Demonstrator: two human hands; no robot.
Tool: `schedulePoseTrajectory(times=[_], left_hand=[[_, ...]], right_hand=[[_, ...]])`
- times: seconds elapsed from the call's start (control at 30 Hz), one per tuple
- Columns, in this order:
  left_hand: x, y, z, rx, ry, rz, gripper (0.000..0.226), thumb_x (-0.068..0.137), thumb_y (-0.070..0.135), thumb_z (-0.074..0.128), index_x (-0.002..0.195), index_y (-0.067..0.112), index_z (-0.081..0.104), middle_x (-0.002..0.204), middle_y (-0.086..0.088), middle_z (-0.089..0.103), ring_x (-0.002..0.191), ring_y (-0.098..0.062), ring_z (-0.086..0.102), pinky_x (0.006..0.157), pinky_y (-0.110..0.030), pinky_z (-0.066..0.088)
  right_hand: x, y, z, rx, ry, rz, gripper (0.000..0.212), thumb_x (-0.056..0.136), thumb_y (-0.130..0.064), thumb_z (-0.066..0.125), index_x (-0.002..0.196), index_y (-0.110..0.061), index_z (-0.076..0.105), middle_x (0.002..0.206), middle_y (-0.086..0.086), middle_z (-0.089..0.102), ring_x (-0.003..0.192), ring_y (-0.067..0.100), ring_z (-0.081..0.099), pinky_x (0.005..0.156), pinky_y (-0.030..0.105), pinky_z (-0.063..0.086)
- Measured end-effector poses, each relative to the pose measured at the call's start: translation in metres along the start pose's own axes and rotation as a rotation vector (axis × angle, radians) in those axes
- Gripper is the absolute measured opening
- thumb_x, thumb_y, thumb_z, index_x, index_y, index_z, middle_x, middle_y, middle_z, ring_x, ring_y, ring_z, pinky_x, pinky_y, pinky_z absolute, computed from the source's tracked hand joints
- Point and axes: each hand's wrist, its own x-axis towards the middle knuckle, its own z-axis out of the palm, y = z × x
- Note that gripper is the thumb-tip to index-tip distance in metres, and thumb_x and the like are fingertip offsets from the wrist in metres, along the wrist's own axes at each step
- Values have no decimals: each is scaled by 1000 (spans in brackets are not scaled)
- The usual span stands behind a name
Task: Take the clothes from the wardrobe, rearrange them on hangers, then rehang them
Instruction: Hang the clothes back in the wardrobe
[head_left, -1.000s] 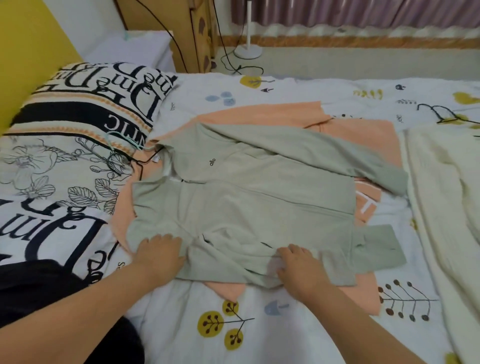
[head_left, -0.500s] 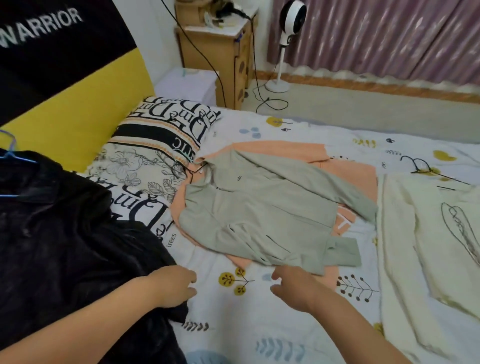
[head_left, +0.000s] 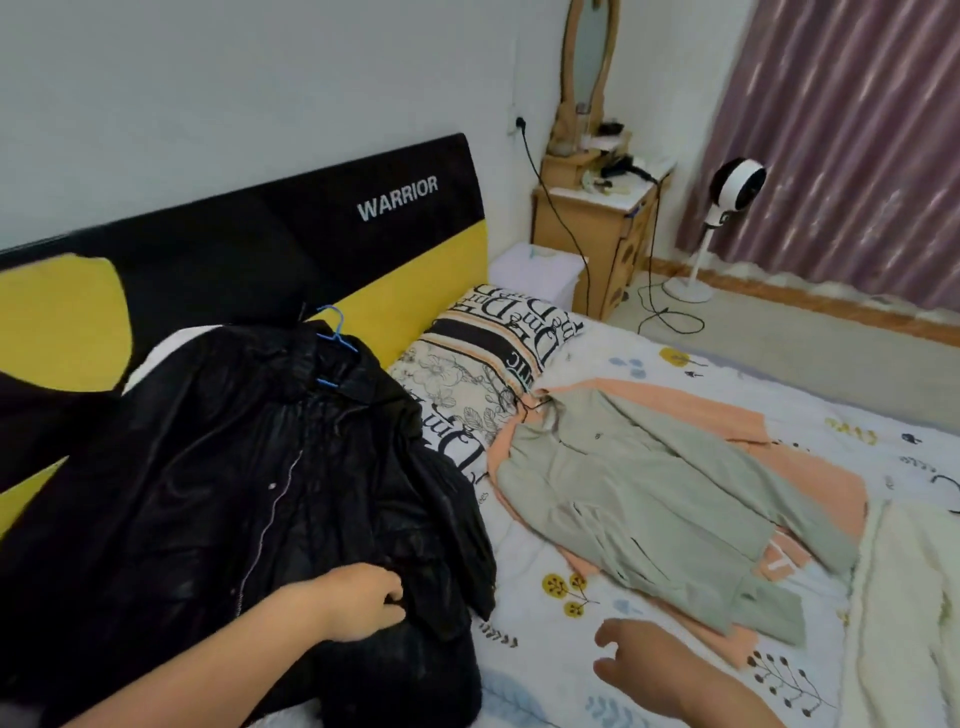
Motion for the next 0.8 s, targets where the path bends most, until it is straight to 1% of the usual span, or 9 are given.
schedulePoseTrajectory(times=[0.17, 0.23, 0.33, 0.4, 0.5, 0.57, 0.63, 0.7, 0.8], left_hand=[[-44, -52, -16, -116, 75, -86, 42, 97, 37, 42, 133, 18, 48, 128, 1, 54, 114, -16, 51, 97, -25, 41], [-55, -77, -22, -152, 119, -109, 41, 96, 38, 43, 132, 19, 48, 126, 3, 54, 111, -13, 52, 94, -22, 42], [-63, -116, -29, -193, 181, -139, 37, 95, 39, 44, 127, 21, 52, 106, 8, 56, 95, -9, 53, 83, -19, 42], [-66, -145, -34, -205, 240, -166, 35, 94, 39, 45, 124, 23, 55, 98, 10, 56, 94, -10, 55, 83, -20, 44], [-61, -192, -45, -224, 319, -199, 33, 94, 38, 46, 122, 23, 56, 105, 7, 62, 98, -12, 58, 87, -23, 46], [-53, -225, -57, -230, 357, -208, 31, 94, 37, 46, 119, 24, 58, 111, 6, 63, 99, -12, 59, 88, -25, 48], [-41, -257, -74, -212, 407, -201, 28, 94, 36, 46, 116, 24, 59, 109, 6, 63, 97, -12, 59, 87, -27, 49], [-24, -287, -94, -175, 470, -185, 26, 94, 33, 46, 114, 24, 60, 110, 6, 63, 98, -13, 59, 86, -27, 49], [6, -326, -128, -119, 606, -167, 28, 95, 30, 44, 117, 23, 58, 117, 3, 58, 106, -15, 56, 88, -29, 47]], right_hand=[[-6, -74, -7, -63, -56, -82, 47, 92, -40, 48, 136, -25, 43, 141, 0, 43, 125, 15, 45, 101, 23, 36], [-4, -101, -10, -97, -37, -113, 45, 92, -40, 48, 134, -25, 45, 138, 1, 47, 123, 16, 48, 98, 23, 39], [3, -142, -13, -130, -19, -133, 42, 91, -39, 48, 131, -25, 49, 133, -1, 51, 118, 16, 52, 90, 23, 41], [16, -171, -10, -136, -22, -158, 41, 91, -37, 50, 129, -22, 51, 133, 2, 51, 119, 19, 51, 93, 24, 40], [38, -221, -3, -117, -58, -158, 40, 89, -37, 53, 125, -19, 54, 132, 4, 52, 118, 21, 52, 95, 24, 40], [57, -256, 1, -103, -66, -147, 38, 89, -36, 53, 122, -19, 56, 129, 4, 53, 117, 21, 54, 91, 22, 39], [82, -291, 3, -64, -75, -142, 35, 88, -33, 53, 119, -16, 58, 128, 5, 54, 116, 20, 54, 86, 21, 39], [111, -324, 5, -40, -70, -126, 38, 90, -30, 51, 124, -14, 55, 131, 7, 53, 120, 21, 51, 92, 23, 39], [158, -367, 13, 14, -24, -89, 43, 93, -29, 48, 133, -13, 48, 138, 11, 47, 126, 22, 47, 100, 23, 36]])
